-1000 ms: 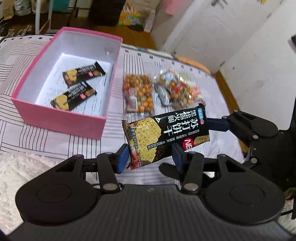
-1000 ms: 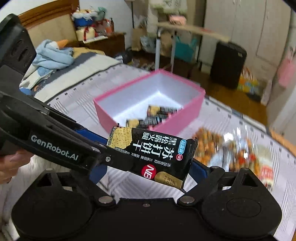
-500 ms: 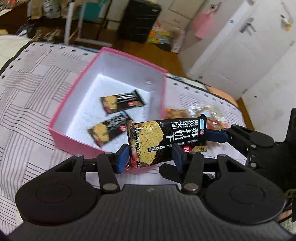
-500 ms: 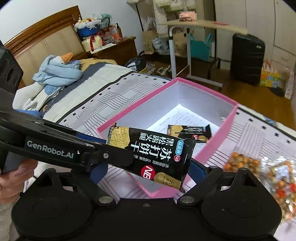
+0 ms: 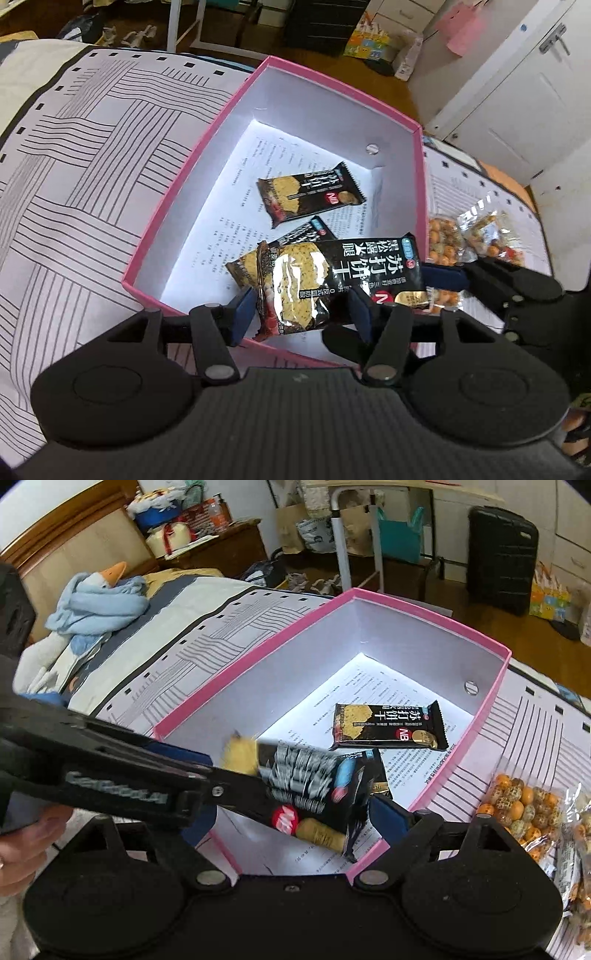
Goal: Organize snacks
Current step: 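Open the left gripper to release the packet into the pink box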
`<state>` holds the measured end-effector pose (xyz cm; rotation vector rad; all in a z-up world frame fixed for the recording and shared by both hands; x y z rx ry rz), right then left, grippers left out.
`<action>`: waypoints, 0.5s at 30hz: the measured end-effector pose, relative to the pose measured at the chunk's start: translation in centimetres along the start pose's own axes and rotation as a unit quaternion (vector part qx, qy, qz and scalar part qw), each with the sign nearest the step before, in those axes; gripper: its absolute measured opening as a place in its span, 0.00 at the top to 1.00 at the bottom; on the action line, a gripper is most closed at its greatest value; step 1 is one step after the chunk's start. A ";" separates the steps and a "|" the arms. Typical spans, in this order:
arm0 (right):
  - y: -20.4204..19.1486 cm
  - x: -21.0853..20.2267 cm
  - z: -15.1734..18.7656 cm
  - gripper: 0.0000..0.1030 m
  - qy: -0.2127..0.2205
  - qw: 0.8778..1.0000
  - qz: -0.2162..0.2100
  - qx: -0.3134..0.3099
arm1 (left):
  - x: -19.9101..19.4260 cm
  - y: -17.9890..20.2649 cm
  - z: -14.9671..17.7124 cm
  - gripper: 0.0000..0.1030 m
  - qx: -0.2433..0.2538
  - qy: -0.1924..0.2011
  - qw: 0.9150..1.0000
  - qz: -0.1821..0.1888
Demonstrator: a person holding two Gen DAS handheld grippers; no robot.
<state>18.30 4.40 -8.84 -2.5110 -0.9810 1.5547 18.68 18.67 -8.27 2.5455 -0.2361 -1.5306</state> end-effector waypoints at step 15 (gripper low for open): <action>5.2 -13.4 3.6 0.10 0.077 0.996 0.043 -0.008 | -5.0 4.6 1.0 0.43 0.058 0.044 0.997 -0.033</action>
Point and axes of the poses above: each gripper's, at about its wrist camera, not at the fingertips, and x roughly the way its jaws point, y to its right, z to its underside, the point moved 2 cm from there along x, roughly the way its jaws point, and after that the axes turned 14 degrees about x, right-handed, at the moved point
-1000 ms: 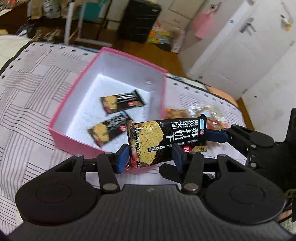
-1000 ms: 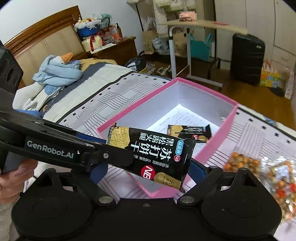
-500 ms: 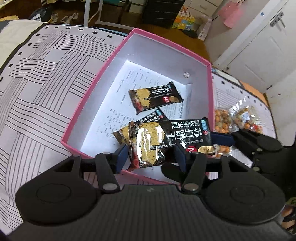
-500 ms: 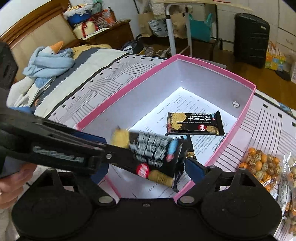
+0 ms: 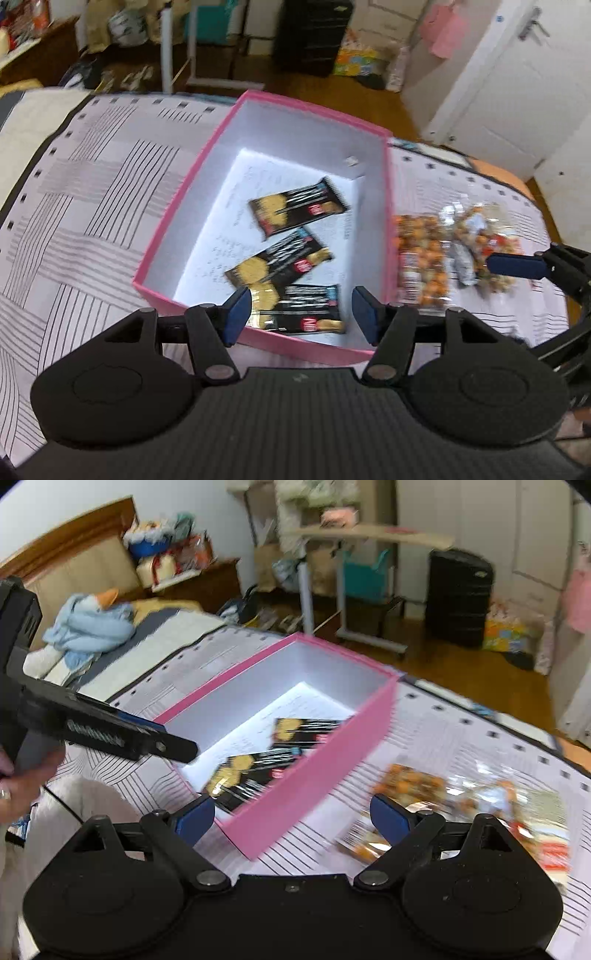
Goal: Organize snacks
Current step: 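Open the left gripper to release the packet into the pink box, then move the left gripper to a white snack bar while the right gripper reaches another white bar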
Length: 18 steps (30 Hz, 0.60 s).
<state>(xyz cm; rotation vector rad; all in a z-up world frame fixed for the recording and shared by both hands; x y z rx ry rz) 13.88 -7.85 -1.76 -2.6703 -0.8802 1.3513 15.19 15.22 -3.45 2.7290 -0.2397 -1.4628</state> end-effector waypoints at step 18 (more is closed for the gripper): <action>17.6 -3.7 7.6 0.19 -0.082 0.960 0.083 0.255 | 1.0 15.4 -1.3 0.54 0.139 0.023 0.987 0.078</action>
Point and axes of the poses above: each gripper's, at about its wrist camera, not at the fingertips, and x roughly the way its jaws point, y to its right, z to its underside, the point moved 2 cm from there along x, roughly the way its jaws point, and after that the axes turned 14 degrees about x, right-handed, at the moved point
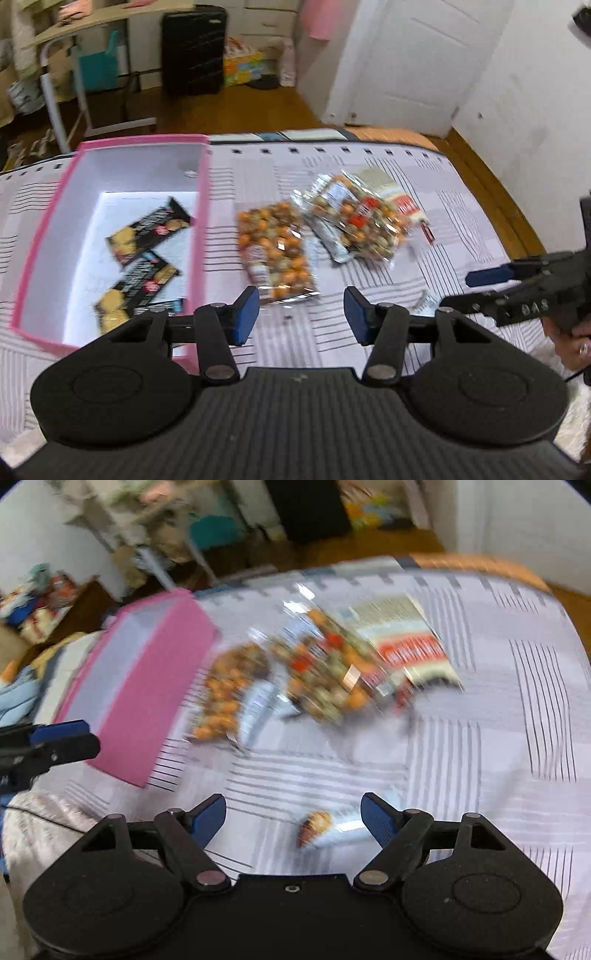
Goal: Organize snacks
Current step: 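Move the left gripper to a white snack bar while the right gripper reaches another white bar, then close the left gripper on one white bar while the right gripper closes on another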
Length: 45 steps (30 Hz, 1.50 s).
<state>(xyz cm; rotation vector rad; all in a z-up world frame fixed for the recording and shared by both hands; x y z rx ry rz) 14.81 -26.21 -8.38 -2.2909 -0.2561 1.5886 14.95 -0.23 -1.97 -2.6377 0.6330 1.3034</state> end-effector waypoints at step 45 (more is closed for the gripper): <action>-0.8 8.9 1.5 0.63 0.001 0.997 0.032 -0.068 | 19.8 1.1 0.5 0.68 0.049 -0.042 0.998 -0.001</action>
Point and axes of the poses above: each gripper's, at about its wrist camera, not at the fingertips, and x roughly the way its jaws point, y to its right, z to its underside, the point moved 2 cm from there along x, roughly the way its jaws point, and after that the axes turned 14 degrees about x, right-handed, at the moved point
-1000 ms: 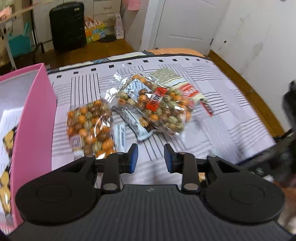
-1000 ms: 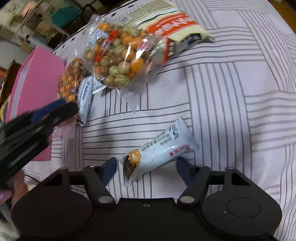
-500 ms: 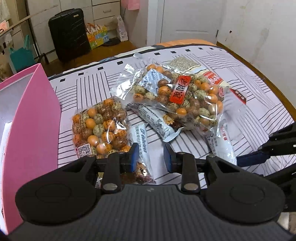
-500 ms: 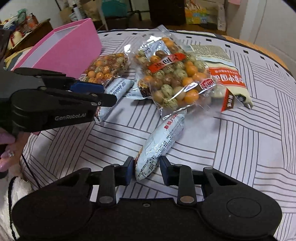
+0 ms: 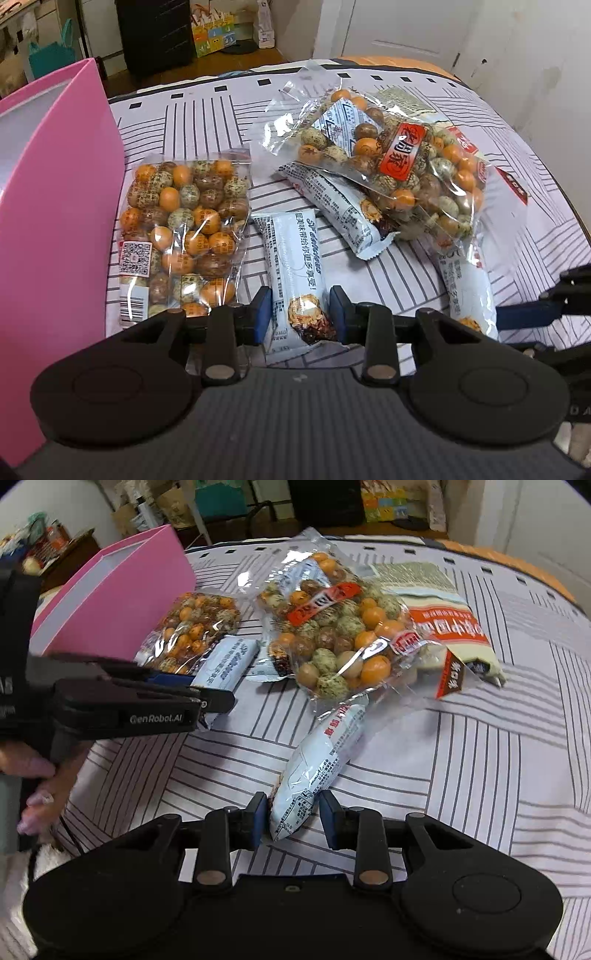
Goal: Organize snacks
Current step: 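Close the left gripper on one white bar while the right gripper closes on another, then carry both white bars with both grippers over the pink box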
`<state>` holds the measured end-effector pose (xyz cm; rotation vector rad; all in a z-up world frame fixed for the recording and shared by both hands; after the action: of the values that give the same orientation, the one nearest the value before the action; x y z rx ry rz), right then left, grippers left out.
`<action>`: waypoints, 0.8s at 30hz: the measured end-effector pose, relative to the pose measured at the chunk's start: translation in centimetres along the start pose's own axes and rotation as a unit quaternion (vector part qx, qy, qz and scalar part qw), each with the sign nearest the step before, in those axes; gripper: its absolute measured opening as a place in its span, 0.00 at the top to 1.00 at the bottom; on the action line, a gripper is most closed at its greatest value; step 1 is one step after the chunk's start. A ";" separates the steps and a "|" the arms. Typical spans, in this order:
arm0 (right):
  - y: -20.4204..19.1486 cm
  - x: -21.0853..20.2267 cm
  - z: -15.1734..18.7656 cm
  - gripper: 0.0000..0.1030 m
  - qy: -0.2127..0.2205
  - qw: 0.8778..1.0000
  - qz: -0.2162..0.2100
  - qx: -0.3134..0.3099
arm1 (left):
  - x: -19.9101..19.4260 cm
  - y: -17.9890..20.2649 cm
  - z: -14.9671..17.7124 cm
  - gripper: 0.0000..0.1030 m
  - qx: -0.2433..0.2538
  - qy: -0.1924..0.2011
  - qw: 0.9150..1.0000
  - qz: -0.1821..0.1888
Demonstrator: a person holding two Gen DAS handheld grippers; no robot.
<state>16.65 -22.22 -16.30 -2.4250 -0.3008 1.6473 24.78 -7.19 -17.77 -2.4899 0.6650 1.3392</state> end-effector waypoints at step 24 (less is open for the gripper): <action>1.5 -1.2 1.3 0.72 -0.061 0.991 -0.057 0.109 | -4.7 2.3 2.2 0.75 -0.033 0.000 0.999 0.015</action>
<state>15.14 -23.93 -16.14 -2.1151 -0.2580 1.6855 19.78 -7.01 -15.09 -2.5397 0.6717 1.3942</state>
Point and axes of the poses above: each gripper's, at about its wrist camera, not at the fingertips, and x roughly the way its jaws point, y to its right, z to its underside, the point moved 2 cm from there along x, roughly the way its jaws point, and after that the axes turned 14 degrees about x, right-handed, at the moved point
